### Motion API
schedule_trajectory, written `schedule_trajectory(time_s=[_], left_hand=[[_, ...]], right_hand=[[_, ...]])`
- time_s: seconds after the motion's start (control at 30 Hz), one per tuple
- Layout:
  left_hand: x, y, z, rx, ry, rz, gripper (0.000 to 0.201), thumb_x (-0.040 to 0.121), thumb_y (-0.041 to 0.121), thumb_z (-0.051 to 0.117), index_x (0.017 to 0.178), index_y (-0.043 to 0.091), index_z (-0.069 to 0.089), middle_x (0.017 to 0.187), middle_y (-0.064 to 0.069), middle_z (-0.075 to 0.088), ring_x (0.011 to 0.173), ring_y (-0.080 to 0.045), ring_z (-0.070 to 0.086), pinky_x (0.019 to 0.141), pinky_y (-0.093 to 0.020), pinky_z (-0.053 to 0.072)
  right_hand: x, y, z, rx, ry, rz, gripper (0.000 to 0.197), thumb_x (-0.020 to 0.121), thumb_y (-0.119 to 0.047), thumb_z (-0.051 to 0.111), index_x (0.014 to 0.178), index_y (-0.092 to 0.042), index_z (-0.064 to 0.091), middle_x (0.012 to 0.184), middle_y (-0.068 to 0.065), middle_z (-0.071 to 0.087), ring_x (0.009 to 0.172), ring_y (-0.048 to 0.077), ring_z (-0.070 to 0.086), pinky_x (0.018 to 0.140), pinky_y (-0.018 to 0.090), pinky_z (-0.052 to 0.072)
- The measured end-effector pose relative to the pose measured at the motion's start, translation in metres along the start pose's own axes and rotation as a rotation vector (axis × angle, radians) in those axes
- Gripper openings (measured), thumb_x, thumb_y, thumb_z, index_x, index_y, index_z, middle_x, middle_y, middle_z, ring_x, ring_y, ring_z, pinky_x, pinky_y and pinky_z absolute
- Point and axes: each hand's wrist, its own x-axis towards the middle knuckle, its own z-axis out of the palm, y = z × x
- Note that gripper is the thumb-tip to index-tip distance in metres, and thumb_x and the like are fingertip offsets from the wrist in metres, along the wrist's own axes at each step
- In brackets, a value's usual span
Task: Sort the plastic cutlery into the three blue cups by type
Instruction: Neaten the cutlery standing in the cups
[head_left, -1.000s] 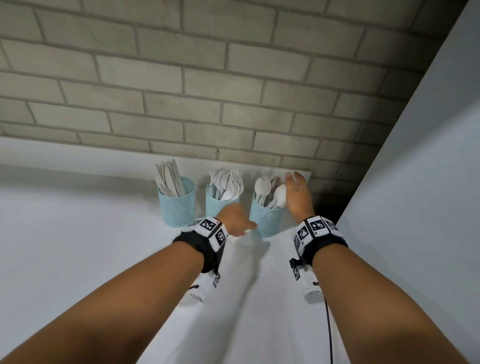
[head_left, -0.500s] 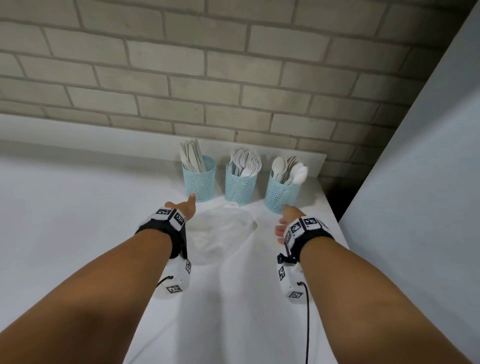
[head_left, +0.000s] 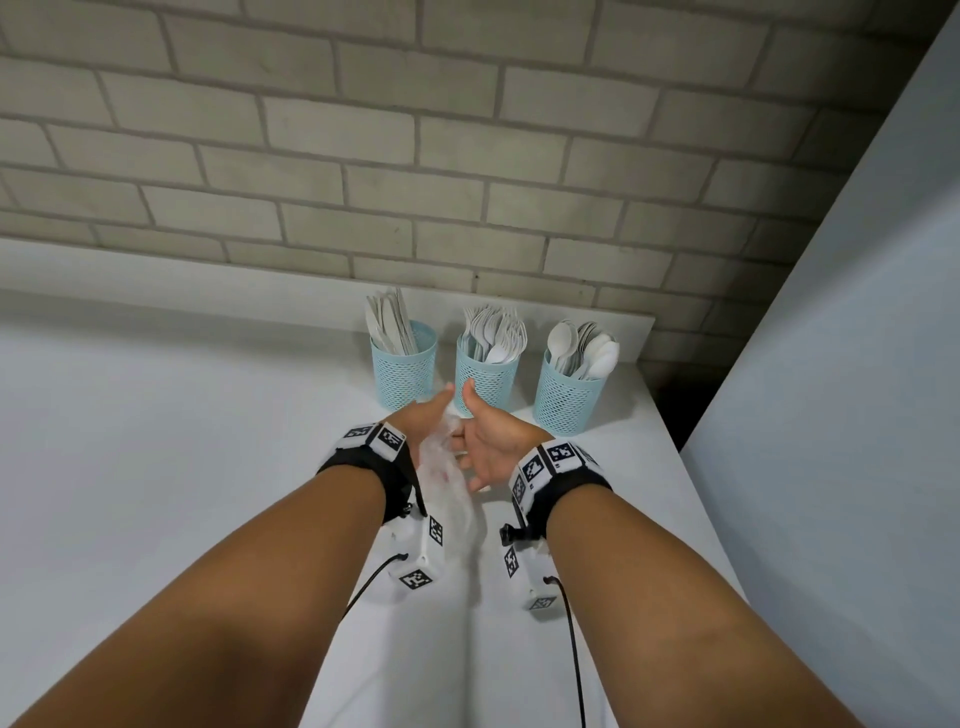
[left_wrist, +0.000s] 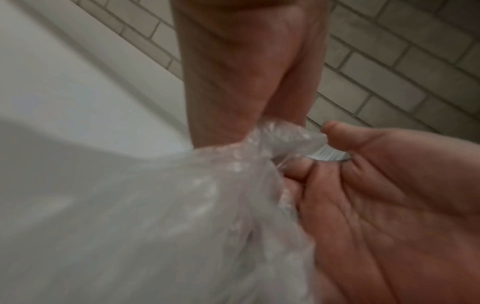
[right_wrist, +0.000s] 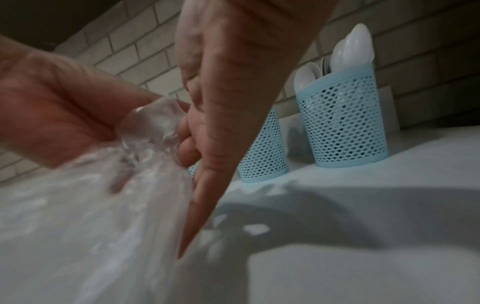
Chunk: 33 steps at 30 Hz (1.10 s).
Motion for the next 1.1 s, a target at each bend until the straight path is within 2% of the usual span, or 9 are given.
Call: schedule_trajectory(time_s=[0.13, 0.3, 0.43, 0.57, 0.7, 0.8, 0.9, 1.03, 1.1], left_hand=[[0.001, -0.005, 0.002, 0.004, 0.165, 0.206, 0.038, 0.093, 0.029, 0.052, 0.118, 0.0, 0.058, 0.123, -0.018, 0.059, 0.114, -0.034, 0.056, 0.095, -0.035, 0.045], [-0.015, 0.005, 0.007, 0.048, 0.438, 0.48, 0.047, 0.095, 0.046, 0.043, 0.064, 0.01, 0.042, 0.069, -0.007, 0.047, 0.075, -0.025, 0.047, 0.074, -0.034, 0.036], [-0.018, 0.011, 0.02, -0.163, 0.277, 0.343, 0.064, 0.092, 0.064, 0.024, 0.086, 0.012, 0.06, 0.093, -0.011, 0.06, 0.091, -0.026, 0.056, 0.094, -0.035, 0.04], [-0.024, 0.007, 0.025, 0.194, 0.459, 0.172, 0.068, 0.095, 0.058, 0.024, 0.136, 0.008, 0.045, 0.139, -0.023, 0.037, 0.128, -0.038, 0.036, 0.11, -0.043, 0.027], [-0.019, -0.001, 0.018, 0.152, 0.389, 0.412, 0.053, 0.097, 0.046, 0.036, 0.097, -0.002, 0.057, 0.103, -0.02, 0.06, 0.104, -0.034, 0.054, 0.086, -0.036, 0.039], [-0.026, -0.001, 0.022, 0.195, 0.464, 0.514, 0.043, 0.096, 0.04, 0.044, 0.071, 0.006, 0.046, 0.073, -0.008, 0.048, 0.078, -0.025, 0.046, 0.071, -0.03, 0.032], [-0.034, 0.0, 0.033, 0.232, 0.412, 0.594, 0.031, 0.096, 0.038, 0.044, 0.086, 0.009, 0.047, 0.075, -0.005, 0.051, 0.075, -0.021, 0.049, 0.067, -0.023, 0.032], [-0.031, 0.001, 0.044, 0.357, 0.449, 0.56, 0.054, 0.096, 0.053, 0.029, 0.116, 0.009, 0.052, 0.108, -0.014, 0.06, 0.103, -0.033, 0.055, 0.091, -0.038, 0.043], [-0.029, 0.004, 0.046, 0.363, 0.444, 0.417, 0.062, 0.097, 0.052, 0.022, 0.124, 0.005, 0.052, 0.121, -0.022, 0.055, 0.114, -0.038, 0.049, 0.098, -0.042, 0.037]], right_hand=[[-0.003, 0.001, -0.013, 0.06, 0.272, -0.009, 0.083, 0.086, -0.073, 0.009, 0.105, -0.007, 0.057, 0.104, 0.009, 0.058, 0.101, 0.027, 0.055, 0.088, 0.042, 0.045], [-0.009, 0.01, -0.012, -0.023, 0.399, 0.069, 0.086, 0.084, -0.075, 0.026, 0.124, -0.002, 0.047, 0.105, 0.019, 0.063, 0.073, 0.031, 0.062, 0.06, 0.036, 0.055], [-0.006, -0.002, -0.005, 0.319, 0.184, 0.019, 0.087, 0.085, -0.073, 0.015, 0.123, -0.003, 0.046, 0.115, 0.022, 0.059, 0.074, 0.036, 0.066, 0.052, 0.037, 0.058], [-0.001, -0.008, -0.002, 0.379, 0.236, -0.152, 0.08, 0.09, -0.067, 0.009, 0.105, -0.009, 0.061, 0.105, 0.011, 0.062, 0.084, 0.019, 0.059, 0.065, 0.03, 0.05], [0.001, -0.005, -0.005, 0.388, 0.262, -0.132, 0.072, 0.092, -0.064, 0.012, 0.095, -0.01, 0.058, 0.119, 0.012, 0.059, 0.096, 0.023, 0.057, 0.072, 0.034, 0.048], [0.0, -0.007, 0.0, 0.314, 0.3, 0.021, 0.076, 0.089, -0.069, 0.022, 0.119, -0.006, 0.05, 0.127, 0.018, 0.054, 0.101, 0.034, 0.058, 0.061, 0.044, 0.052], [-0.004, -0.006, 0.008, 0.273, 0.244, 0.019, 0.065, 0.091, -0.065, 0.033, 0.123, -0.011, 0.049, 0.095, 0.014, 0.059, 0.071, 0.032, 0.065, 0.045, 0.036, 0.055], [0.004, -0.006, 0.007, 0.192, 0.323, -0.191, 0.044, 0.1, -0.039, 0.035, 0.123, -0.007, 0.052, 0.087, 0.013, 0.06, 0.074, 0.007, 0.064, 0.072, 0.019, 0.05], [0.001, -0.01, 0.006, 0.171, 0.37, -0.181, 0.052, 0.097, -0.052, 0.032, 0.092, -0.009, 0.062, 0.065, 0.008, 0.06, 0.056, 0.008, 0.058, 0.058, 0.018, 0.045]])
